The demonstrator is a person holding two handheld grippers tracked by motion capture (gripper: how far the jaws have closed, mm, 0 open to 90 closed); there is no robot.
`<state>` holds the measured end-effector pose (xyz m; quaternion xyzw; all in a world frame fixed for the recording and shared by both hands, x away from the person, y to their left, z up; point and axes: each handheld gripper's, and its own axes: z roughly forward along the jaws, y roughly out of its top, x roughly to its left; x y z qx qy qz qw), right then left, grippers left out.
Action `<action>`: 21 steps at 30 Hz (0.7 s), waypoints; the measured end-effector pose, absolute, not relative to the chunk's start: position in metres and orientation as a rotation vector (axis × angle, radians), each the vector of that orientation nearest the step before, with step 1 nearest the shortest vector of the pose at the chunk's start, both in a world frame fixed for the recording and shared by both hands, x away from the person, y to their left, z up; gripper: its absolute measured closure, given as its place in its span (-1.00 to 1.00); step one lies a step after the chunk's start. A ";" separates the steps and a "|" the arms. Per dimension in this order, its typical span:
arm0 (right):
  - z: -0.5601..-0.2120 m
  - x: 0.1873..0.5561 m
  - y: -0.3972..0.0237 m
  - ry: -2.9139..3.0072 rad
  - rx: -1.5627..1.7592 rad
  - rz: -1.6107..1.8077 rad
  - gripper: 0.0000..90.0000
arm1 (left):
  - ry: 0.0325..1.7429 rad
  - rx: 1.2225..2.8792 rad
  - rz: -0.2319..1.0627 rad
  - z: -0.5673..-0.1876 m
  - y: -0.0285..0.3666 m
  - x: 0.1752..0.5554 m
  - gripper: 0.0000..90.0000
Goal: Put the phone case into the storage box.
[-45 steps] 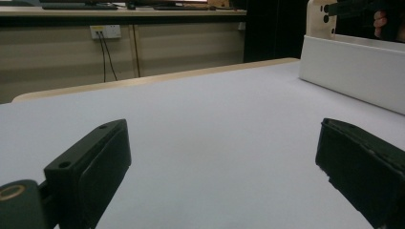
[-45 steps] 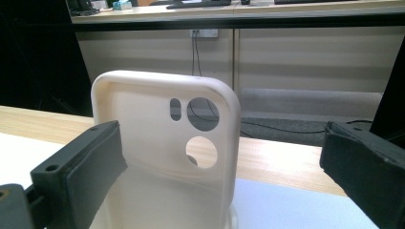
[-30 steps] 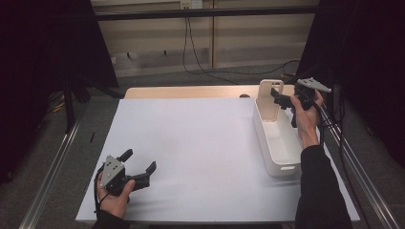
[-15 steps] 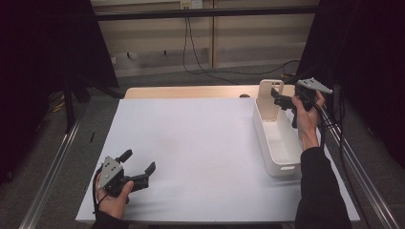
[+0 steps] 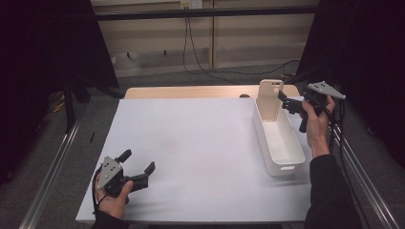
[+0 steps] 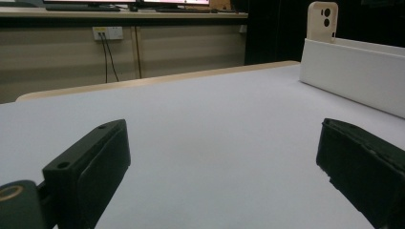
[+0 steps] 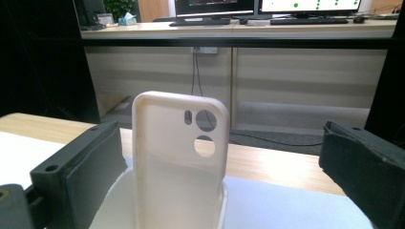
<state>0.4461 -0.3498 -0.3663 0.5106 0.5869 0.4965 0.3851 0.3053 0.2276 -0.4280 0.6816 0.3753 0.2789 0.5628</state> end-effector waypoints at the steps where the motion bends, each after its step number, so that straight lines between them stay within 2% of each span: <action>1: -0.367 0.444 -0.350 1.490 1.299 1.264 -1.00 | 0.885 1.604 0.658 -0.428 0.228 0.306 -0.91; 21: -0.380 0.409 -0.354 1.503 1.310 1.251 -1.00 | 0.885 1.591 0.664 -0.427 0.227 0.305 -0.90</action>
